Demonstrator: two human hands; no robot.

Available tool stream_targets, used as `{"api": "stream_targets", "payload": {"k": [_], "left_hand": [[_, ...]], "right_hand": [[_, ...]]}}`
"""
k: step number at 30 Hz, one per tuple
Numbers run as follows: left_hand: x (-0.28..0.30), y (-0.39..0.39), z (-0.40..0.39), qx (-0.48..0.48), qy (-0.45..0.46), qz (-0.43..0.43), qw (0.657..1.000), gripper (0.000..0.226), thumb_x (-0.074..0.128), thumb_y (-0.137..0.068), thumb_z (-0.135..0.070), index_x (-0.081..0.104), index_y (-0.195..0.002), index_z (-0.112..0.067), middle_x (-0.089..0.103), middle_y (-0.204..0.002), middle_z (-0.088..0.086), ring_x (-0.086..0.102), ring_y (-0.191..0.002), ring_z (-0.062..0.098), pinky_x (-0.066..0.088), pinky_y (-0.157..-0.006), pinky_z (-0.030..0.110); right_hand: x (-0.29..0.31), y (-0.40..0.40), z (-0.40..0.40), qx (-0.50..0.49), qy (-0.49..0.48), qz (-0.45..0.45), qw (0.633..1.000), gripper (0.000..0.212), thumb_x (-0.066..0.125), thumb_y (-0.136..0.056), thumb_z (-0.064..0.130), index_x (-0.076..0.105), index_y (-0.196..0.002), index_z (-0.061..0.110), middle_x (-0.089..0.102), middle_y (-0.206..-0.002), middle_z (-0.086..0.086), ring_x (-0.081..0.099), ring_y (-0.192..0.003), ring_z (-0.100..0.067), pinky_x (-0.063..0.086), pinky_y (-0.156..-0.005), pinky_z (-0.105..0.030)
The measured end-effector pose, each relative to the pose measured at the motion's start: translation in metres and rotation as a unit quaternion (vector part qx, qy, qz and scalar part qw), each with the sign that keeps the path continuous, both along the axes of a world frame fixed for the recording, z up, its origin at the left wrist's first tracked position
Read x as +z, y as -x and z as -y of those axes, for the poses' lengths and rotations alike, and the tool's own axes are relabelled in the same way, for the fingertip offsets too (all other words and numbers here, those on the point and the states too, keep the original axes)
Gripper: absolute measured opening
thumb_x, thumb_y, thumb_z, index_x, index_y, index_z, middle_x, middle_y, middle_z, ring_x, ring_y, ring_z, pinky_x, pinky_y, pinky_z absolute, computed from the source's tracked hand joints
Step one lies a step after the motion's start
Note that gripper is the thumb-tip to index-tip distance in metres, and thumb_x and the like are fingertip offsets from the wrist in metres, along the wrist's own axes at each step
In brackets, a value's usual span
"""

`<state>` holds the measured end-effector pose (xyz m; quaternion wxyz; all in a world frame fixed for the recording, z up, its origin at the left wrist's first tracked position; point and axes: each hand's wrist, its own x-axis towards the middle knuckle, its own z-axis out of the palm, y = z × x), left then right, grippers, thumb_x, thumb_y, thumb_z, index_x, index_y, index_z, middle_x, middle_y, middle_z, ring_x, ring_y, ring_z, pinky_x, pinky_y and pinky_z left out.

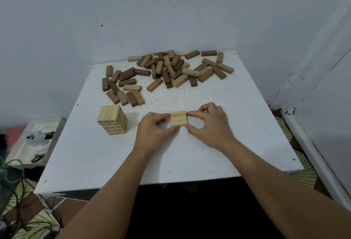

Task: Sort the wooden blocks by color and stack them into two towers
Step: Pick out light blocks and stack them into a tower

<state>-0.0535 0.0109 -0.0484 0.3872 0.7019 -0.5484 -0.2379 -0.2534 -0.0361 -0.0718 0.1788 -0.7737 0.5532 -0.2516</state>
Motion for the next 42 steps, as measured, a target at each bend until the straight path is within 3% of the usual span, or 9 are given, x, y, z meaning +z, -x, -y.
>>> {"api": "stream_targets", "payload": {"k": [8, 13, 22, 28, 34, 42], "left_hand": [[0.002, 0.0, -0.001, -0.006, 0.001, -0.005, 1.0, 0.05, 0.091, -0.074, -0.035, 0.076, -0.122, -0.027, 0.064, -0.102, -0.013, 0.058, -0.104, 0.001, 0.043, -0.084, 0.012], [0.002, -0.001, -0.002, -0.006, 0.008, -0.003, 1.0, 0.049, 0.091, -0.073, -0.036, 0.077, -0.119, -0.028, 0.064, -0.102, -0.012, 0.059, -0.102, 0.003, 0.051, -0.091, 0.025], [0.007, -0.013, 0.005, -0.047, -0.058, -0.07, 0.995, 0.076, 0.097, -0.067, -0.037, 0.063, -0.135, -0.036, 0.058, -0.091, -0.008, 0.053, -0.078, 0.003, 0.043, -0.073, 0.018], [0.01, -0.021, 0.014, -0.093, -0.122, -0.069, 0.986, 0.082, 0.095, -0.072, -0.029, 0.057, -0.144, -0.037, 0.058, -0.084, -0.007, 0.055, -0.069, 0.0, 0.046, -0.064, 0.012], [0.016, -0.025, 0.023, -0.126, -0.162, -0.047, 0.978, 0.07, 0.093, -0.076, -0.031, 0.063, -0.138, -0.038, 0.057, -0.079, -0.006, 0.053, -0.066, 0.003, 0.041, -0.061, 0.019], [0.016, -0.027, 0.024, -0.147, -0.156, -0.016, 0.977, 0.053, 0.087, -0.083, -0.034, 0.067, -0.132, -0.038, 0.05, -0.079, -0.004, 0.044, -0.067, 0.009, 0.034, -0.06, 0.024]], "right_hand": [[0.001, 0.0, 0.0, 0.0, -0.005, 0.002, 1.0, 0.047, 0.067, -0.087, 0.061, 0.065, -0.131, 0.046, 0.042, -0.116, 0.013, 0.037, -0.109, -0.009, 0.032, -0.107, -0.03], [0.001, 0.0, 0.0, 0.0, -0.005, -0.005, 1.0, 0.049, 0.067, -0.087, 0.061, 0.064, -0.133, 0.045, 0.042, -0.116, 0.013, 0.037, -0.11, -0.01, 0.033, -0.107, -0.031], [0.003, -0.002, 0.005, -0.002, -0.027, -0.041, 0.999, 0.068, 0.063, -0.088, 0.063, 0.043, -0.15, 0.044, 0.031, -0.118, 0.013, 0.036, -0.12, -0.015, 0.029, -0.11, -0.034], [0.006, -0.002, 0.009, 0.007, -0.06, -0.079, 0.995, 0.074, 0.057, -0.09, 0.065, 0.028, -0.157, 0.05, 0.035, -0.127, 0.006, 0.033, -0.123, -0.018, 0.024, -0.112, -0.035], [0.007, -0.004, 0.012, 0.015, -0.069, -0.081, 0.994, 0.063, 0.057, -0.089, 0.064, 0.037, -0.149, 0.058, 0.028, -0.117, 0.011, 0.032, -0.118, -0.015, 0.023, -0.11, -0.034], [0.005, -0.002, 0.009, 0.02, -0.033, -0.072, 0.997, 0.057, 0.062, -0.085, 0.064, 0.049, -0.139, 0.055, 0.034, -0.116, 0.009, 0.035, -0.114, -0.015, 0.025, -0.106, -0.034]]}}
